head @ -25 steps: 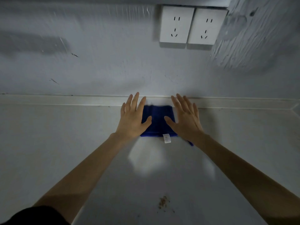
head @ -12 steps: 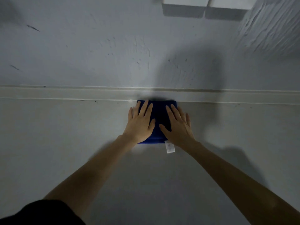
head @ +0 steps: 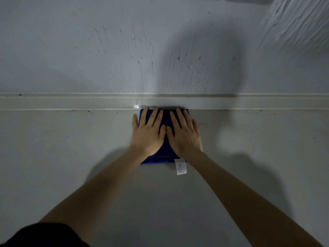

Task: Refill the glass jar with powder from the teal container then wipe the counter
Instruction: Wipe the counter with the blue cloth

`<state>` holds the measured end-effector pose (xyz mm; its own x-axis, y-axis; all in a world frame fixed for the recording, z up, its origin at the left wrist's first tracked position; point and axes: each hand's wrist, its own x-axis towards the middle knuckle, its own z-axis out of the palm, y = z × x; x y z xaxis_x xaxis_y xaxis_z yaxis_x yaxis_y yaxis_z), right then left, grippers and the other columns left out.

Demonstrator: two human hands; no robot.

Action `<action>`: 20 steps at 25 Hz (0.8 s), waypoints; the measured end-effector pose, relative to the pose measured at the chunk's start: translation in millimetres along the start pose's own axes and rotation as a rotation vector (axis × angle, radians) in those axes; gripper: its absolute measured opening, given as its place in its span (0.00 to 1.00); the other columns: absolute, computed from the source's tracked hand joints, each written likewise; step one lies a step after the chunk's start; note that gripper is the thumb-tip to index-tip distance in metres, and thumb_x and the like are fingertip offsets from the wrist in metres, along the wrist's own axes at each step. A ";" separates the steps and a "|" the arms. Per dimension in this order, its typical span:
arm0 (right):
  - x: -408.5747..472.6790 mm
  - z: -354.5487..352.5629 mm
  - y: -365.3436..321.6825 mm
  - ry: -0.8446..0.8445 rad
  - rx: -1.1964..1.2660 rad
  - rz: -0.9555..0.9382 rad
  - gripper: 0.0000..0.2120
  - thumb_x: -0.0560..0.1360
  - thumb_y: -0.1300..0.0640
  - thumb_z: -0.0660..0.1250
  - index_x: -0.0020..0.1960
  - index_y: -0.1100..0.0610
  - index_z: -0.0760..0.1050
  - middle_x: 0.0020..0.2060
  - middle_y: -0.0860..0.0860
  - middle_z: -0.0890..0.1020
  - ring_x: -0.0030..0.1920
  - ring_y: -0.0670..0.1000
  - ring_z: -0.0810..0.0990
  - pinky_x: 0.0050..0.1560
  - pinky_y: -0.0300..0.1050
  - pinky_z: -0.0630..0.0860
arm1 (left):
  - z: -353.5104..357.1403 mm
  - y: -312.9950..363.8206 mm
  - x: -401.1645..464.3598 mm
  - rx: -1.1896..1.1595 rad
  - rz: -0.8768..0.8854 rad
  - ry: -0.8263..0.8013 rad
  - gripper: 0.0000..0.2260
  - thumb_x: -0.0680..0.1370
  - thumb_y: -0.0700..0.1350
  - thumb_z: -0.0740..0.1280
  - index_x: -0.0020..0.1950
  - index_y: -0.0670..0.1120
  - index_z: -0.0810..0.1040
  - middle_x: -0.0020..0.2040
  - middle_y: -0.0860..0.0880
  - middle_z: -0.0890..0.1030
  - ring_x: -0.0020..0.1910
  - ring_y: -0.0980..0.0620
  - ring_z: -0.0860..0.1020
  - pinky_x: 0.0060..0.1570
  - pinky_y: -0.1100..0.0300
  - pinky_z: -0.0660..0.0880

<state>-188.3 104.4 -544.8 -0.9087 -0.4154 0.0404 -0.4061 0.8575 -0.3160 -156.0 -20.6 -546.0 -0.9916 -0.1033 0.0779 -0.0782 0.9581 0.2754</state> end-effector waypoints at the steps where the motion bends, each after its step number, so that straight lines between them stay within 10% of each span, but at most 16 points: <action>1: -1.1 -0.9 -0.9 -0.003 -0.002 0.007 0.25 0.78 0.47 0.45 0.73 0.52 0.45 0.75 0.51 0.47 0.73 0.50 0.41 0.70 0.49 0.38 | -0.4 0.4 -0.8 -0.002 -0.003 -0.006 0.22 0.80 0.50 0.48 0.73 0.47 0.51 0.76 0.50 0.52 0.74 0.47 0.41 0.70 0.43 0.40; 20: -123.2 7.6 -59.7 0.005 -0.002 0.050 0.24 0.79 0.49 0.45 0.73 0.54 0.46 0.75 0.53 0.49 0.73 0.51 0.43 0.70 0.48 0.38 | -16.8 -7.1 -129.4 0.105 0.005 -0.060 0.22 0.80 0.50 0.47 0.73 0.48 0.47 0.76 0.50 0.49 0.74 0.47 0.42 0.70 0.41 0.41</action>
<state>-51.4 102.1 -538.2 -0.9282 -0.3708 0.0294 -0.3606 0.8776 -0.3158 -25.4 -18.6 -541.9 -0.9961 -0.0856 0.0209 -0.0808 0.9817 0.1727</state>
